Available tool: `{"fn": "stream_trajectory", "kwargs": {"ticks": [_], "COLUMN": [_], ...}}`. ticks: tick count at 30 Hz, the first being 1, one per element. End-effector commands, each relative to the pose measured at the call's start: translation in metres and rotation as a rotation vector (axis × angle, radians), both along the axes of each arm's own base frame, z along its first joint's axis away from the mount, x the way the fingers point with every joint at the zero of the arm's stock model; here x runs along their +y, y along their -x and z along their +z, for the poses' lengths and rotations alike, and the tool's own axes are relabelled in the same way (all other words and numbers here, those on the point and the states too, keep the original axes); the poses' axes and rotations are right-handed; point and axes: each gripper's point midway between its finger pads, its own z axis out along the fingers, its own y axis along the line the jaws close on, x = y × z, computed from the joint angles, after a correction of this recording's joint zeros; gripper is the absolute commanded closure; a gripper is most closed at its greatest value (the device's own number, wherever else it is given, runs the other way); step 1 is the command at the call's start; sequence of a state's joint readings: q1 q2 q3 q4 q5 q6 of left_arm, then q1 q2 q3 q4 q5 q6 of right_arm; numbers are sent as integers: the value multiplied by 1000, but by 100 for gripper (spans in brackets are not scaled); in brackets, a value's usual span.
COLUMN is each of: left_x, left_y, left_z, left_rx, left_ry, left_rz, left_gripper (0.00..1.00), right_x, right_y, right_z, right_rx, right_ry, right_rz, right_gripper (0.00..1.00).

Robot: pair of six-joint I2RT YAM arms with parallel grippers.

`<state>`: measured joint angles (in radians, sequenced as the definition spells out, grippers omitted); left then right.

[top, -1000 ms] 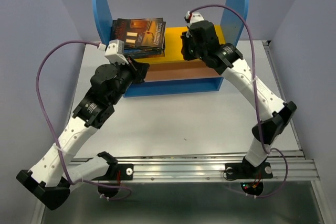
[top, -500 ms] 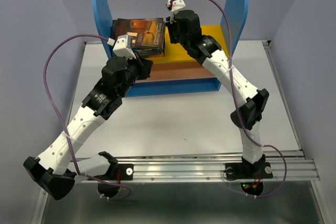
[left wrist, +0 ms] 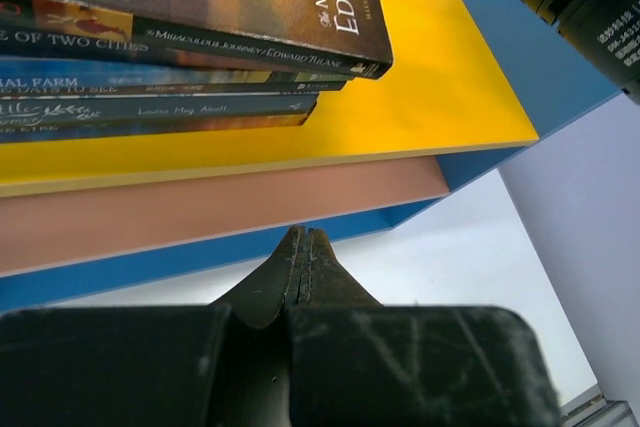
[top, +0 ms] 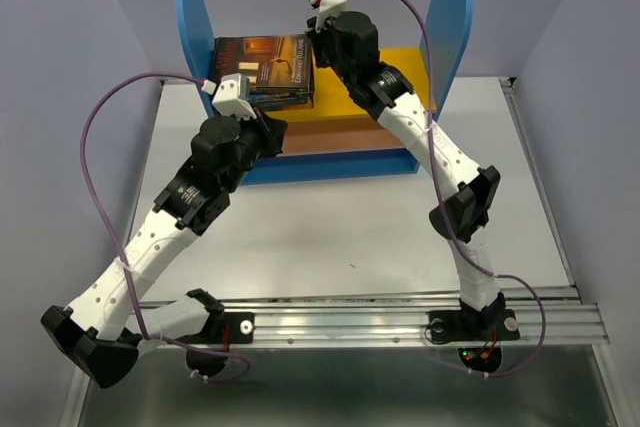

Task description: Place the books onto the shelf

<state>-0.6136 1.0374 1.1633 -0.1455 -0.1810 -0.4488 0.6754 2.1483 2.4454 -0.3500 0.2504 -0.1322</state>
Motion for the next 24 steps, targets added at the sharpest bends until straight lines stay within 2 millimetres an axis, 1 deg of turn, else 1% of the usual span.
{"fn": "stream_trajectory", "kwargs": {"ticks": [1, 2, 3, 4, 6, 9, 10, 13, 17, 20, 22, 23, 24], "left_x": [7, 7, 8, 9, 11, 12, 12, 12, 14, 15, 20, 22, 26], "left_y": [5, 5, 6, 7, 8, 9, 9, 11, 13, 15, 17, 17, 20], "left_z": [18, 16, 17, 17, 15, 11, 10, 10, 11, 14, 14, 19, 20], "left_rx": [-72, -70, -74, -74, -72, -65, -64, -65, -66, -70, -62, -67, -64], "left_ry": [28, 26, 27, 27, 25, 19, 18, 15, 16, 23, 27, 32, 33], "left_rz": [12, 13, 12, 15, 19, 25, 24, 16, 14, 18, 37, 46, 61], "left_gripper": [100, 100, 100, 100, 100, 100, 100, 100, 100, 100, 100, 100, 100], "right_x": [20, 21, 30, 32, 42, 46, 48, 50, 48, 43, 31, 26, 12], "right_y": [0, -2, -1, -2, -1, -4, -5, -6, -8, -9, -11, -11, -11], "right_z": [24, 21, 17, 17, 15, 13, 10, 9, 11, 20, 32, 40, 57], "right_rx": [-97, -99, -107, -113, -129, -143, -141, -147, -155, -177, -204, -220, -253], "right_ry": [-41, -34, -19, -16, -1, -2, 1, -5, -4, -14, -28, -36, -51], "right_rz": [66, 66, 81, 86, 113, 123, 131, 132, 118, 90, 29, 6, -59], "right_gripper": [79, 79, 79, 78, 78, 76, 76, 75, 72, 70, 68, 66, 66]}}
